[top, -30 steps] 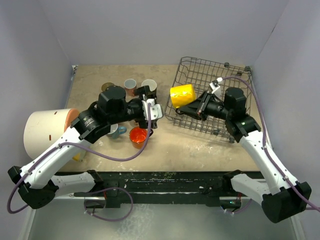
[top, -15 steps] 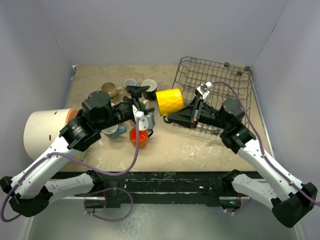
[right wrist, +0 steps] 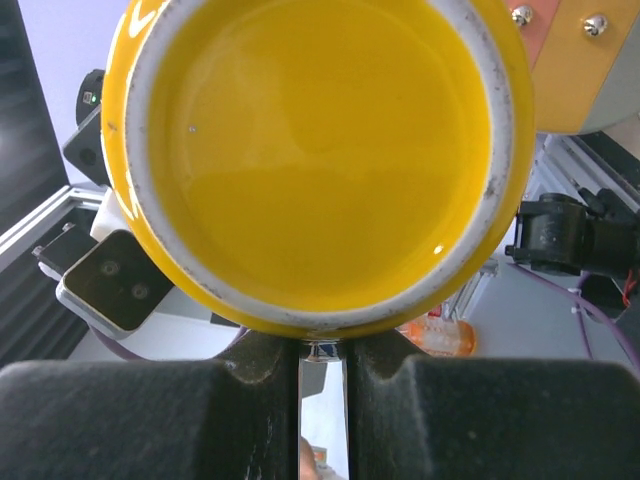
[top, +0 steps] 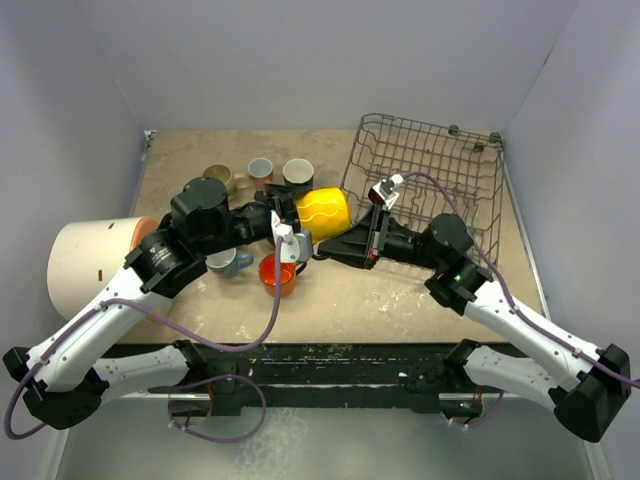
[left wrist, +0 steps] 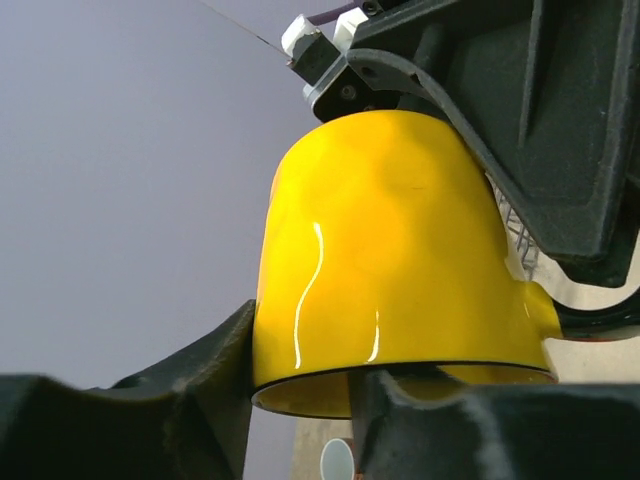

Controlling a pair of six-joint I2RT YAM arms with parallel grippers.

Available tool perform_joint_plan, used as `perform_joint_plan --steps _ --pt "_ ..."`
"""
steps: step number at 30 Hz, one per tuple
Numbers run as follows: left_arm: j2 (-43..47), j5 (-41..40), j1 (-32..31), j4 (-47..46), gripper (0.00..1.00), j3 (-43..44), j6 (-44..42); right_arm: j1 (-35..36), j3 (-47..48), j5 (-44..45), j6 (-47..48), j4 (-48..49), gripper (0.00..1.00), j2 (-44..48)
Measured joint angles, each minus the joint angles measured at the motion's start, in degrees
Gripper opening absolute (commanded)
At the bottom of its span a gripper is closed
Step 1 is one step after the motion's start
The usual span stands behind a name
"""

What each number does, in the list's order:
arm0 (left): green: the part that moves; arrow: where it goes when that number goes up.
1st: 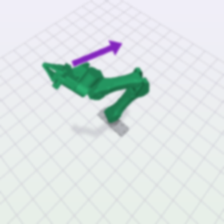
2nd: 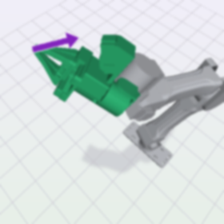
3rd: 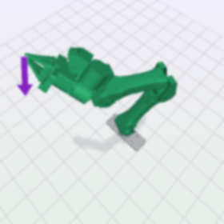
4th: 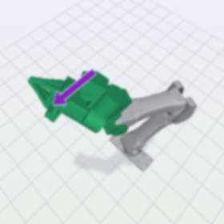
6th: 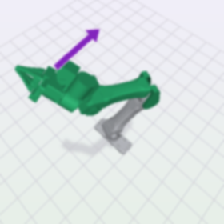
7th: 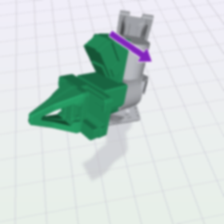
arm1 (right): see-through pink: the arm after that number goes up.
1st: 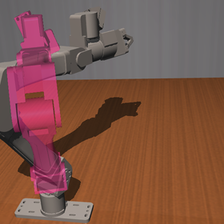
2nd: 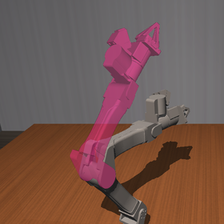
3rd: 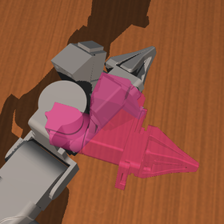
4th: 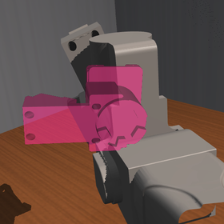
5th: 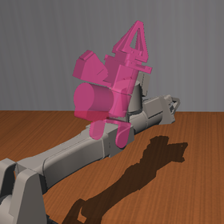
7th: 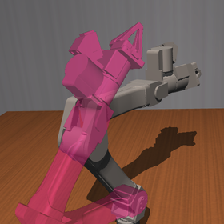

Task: Unload the cups from the dish rack

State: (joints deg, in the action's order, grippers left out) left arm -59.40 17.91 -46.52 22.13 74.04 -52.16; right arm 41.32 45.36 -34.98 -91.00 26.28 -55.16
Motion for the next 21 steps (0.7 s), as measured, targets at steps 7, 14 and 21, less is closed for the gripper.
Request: perform_joint_plan --steps 7,14,21 --pt "0.7 0.3 0.8 0.1 0.00 0.4 -1.9 0.8 -0.8 1.5 -3.0 3.4 0.48 -0.5" --pt "-2.7 -1.0 0.3 4.7 0.00 0.5 0.5 0.5 4.6 2.9 6.6 -12.5 1.00 0.0" --pt "-12.2 -4.9 0.2 13.6 0.00 4.2 3.5 -5.9 18.6 19.5 25.2 -53.5 1.00 0.1"
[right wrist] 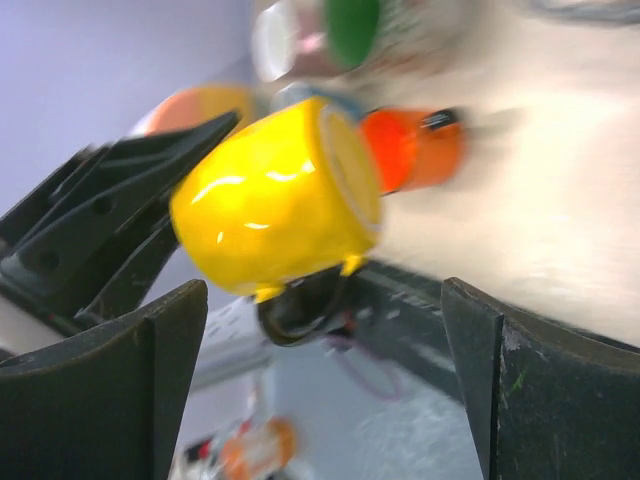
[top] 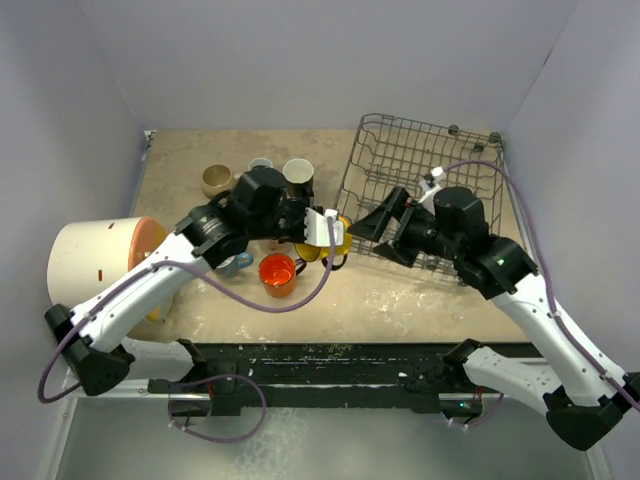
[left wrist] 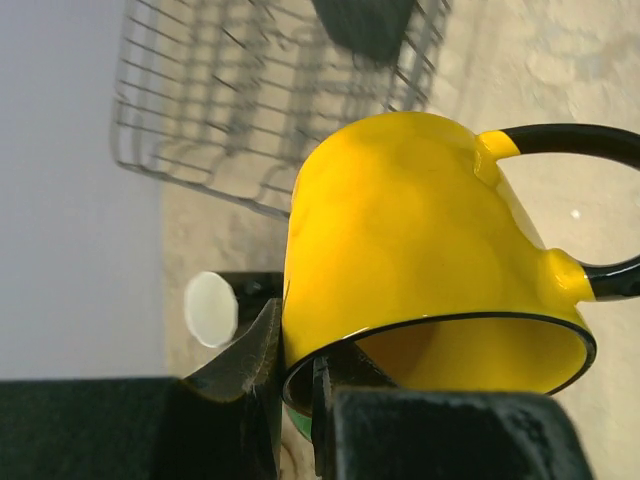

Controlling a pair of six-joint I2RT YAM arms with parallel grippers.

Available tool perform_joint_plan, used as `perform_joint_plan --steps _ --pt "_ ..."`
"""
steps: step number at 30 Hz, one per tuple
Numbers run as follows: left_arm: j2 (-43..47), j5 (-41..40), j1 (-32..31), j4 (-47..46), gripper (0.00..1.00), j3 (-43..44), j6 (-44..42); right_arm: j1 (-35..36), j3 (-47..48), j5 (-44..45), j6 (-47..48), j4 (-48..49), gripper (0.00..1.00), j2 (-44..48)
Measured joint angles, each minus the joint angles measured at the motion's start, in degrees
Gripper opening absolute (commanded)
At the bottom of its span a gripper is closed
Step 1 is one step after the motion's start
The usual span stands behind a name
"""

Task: Unload the cups from the dish rack

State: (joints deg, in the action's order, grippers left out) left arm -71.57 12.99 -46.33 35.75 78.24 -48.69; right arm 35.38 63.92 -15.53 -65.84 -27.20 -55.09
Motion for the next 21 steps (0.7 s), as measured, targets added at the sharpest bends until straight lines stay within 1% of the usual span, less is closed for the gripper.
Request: perform_joint_plan --steps 5,8,11,15,19,21 --pt "-7.8 -1.6 0.0 8.1 0.00 3.0 1.2 -3.0 4.7 17.1 7.4 -20.2 1.00 1.1" --pt "-11.7 -2.4 -0.6 11.1 0.00 3.8 1.7 -3.2 5.1 26.1 9.1 -28.8 1.00 1.5" --pt "-16.1 -3.4 -2.2 14.2 0.00 5.1 2.1 -3.2 5.1 32.5 9.4 -34.2 1.00 1.4" --pt "-25.4 -3.7 -4.2 18.5 0.00 9.2 3.7 -3.2 5.0 38.9 9.0 -37.8 1.00 1.9" --pt "-35.1 -4.3 -5.0 20.7 0.00 11.8 5.3 -3.2 4.7 42.4 8.1 -39.6 1.00 4.3" --pt "-38.4 -4.6 -5.1 21.7 0.00 12.4 6.1 -3.2 4.6 43.5 7.6 -40.4 1.00 6.1"
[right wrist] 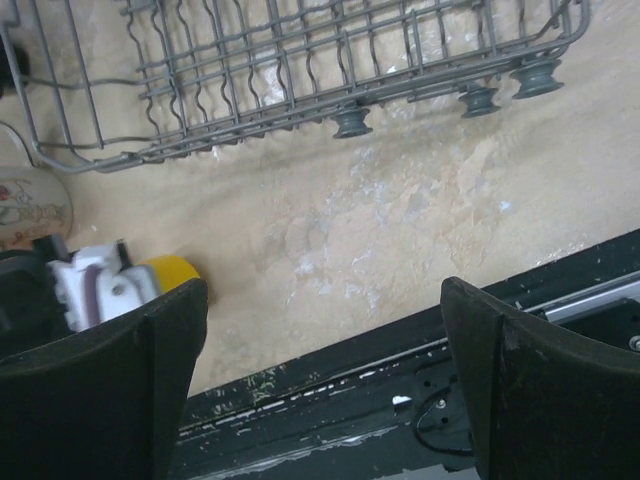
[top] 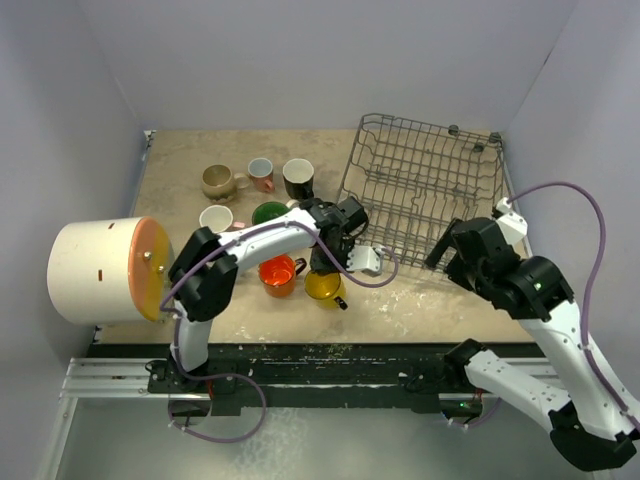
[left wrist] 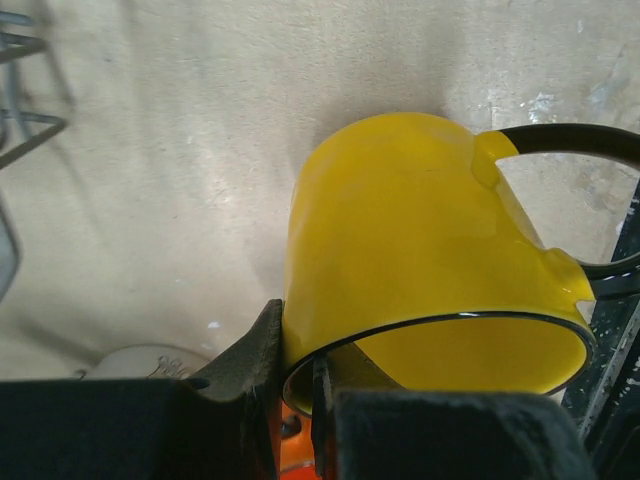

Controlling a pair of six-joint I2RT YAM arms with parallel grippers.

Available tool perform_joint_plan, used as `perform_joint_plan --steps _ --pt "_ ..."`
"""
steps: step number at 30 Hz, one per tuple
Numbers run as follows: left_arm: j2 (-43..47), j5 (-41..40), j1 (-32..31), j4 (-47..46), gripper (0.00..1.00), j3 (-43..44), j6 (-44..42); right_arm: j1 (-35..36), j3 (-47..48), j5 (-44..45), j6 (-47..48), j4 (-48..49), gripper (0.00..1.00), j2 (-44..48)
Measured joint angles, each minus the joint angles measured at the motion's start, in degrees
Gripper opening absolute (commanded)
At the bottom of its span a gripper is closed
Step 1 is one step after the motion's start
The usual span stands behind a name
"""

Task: Unload the cups from the dish rack

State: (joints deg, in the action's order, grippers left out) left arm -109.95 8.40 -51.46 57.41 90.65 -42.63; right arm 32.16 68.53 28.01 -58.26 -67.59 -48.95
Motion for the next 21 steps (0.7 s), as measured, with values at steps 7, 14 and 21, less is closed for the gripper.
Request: perform_joint_plan --steps 7,14,21 --pt "-7.2 -1.4 -0.9 2.8 0.08 6.1 2.3 0.0 0.0 2.2 -0.9 -1.7 1.00 3.3" --pt "-8.5 -2.0 -2.1 2.3 1.00 7.6 5.6 0.0 -0.9 2.5 -0.8 -1.2 1.00 4.1" --pt "-5.0 -4.5 -2.3 -1.5 0.99 4.9 7.9 0.0 -1.0 3.0 -0.2 -0.9 1.00 4.3"
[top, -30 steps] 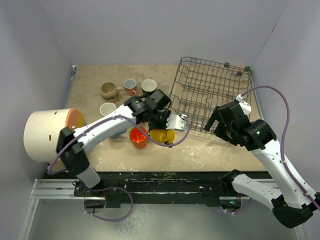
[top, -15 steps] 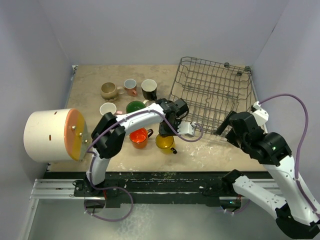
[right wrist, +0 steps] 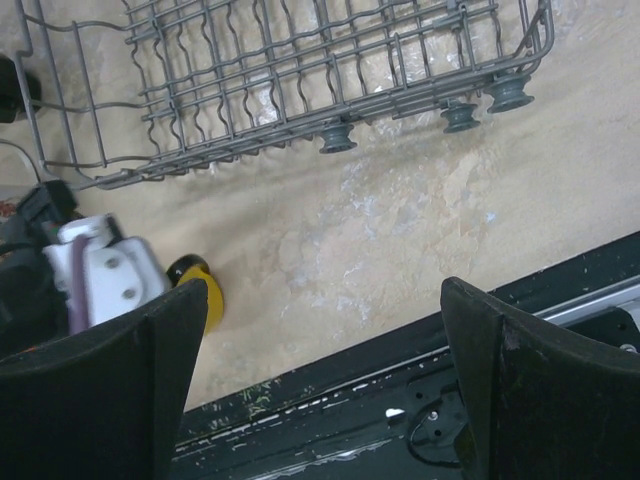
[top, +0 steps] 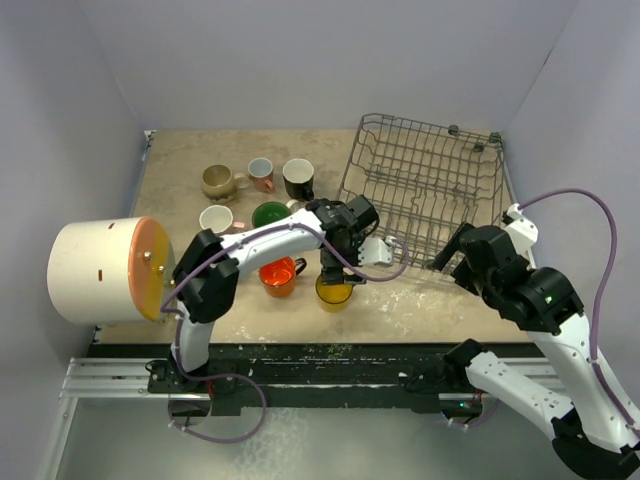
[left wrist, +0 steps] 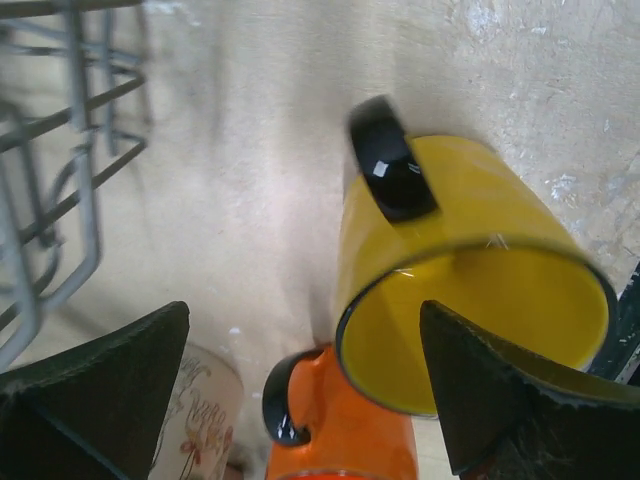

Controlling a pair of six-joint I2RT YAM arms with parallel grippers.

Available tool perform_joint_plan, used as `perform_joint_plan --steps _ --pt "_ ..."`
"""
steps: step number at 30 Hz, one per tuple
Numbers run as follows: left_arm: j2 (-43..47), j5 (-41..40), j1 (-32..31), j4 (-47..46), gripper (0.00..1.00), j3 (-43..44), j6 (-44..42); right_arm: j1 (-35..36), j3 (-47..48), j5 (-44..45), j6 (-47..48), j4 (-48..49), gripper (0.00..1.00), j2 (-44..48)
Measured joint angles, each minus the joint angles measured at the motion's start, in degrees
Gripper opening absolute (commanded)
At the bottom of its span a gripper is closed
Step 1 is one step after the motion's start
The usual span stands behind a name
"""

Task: Unload the cups from the dish rack

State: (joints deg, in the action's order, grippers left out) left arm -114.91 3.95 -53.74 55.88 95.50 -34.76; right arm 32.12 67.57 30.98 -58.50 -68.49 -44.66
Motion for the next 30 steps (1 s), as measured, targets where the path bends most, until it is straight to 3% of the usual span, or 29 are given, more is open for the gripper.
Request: perform_joint_plan --steps 7,11,14,18,20,30 --pt "14.2 -1.7 3.0 -4.1 0.99 -1.7 2.3 0.0 0.0 2.7 2.4 2.8 1.00 1.9" --pt "29.7 -1.4 14.2 -12.0 0.99 -7.3 5.8 0.0 0.0 4.8 5.8 6.1 1.00 4.0" --pt "46.7 -7.4 23.6 -22.0 0.99 -20.7 9.5 0.0 0.0 7.0 8.3 8.5 1.00 3.9" --pt "68.6 -10.4 27.1 -29.2 0.99 -38.9 13.0 0.0 -1.5 8.9 9.9 14.7 1.00 4.3" --pt "74.9 -10.6 28.3 -32.4 0.99 -45.7 14.3 0.0 -3.8 9.0 11.0 19.0 1.00 5.5" --pt "81.6 -10.1 30.6 -41.6 0.99 -71.4 20.4 0.0 -18.6 11.9 25.4 41.6 1.00 7.3"
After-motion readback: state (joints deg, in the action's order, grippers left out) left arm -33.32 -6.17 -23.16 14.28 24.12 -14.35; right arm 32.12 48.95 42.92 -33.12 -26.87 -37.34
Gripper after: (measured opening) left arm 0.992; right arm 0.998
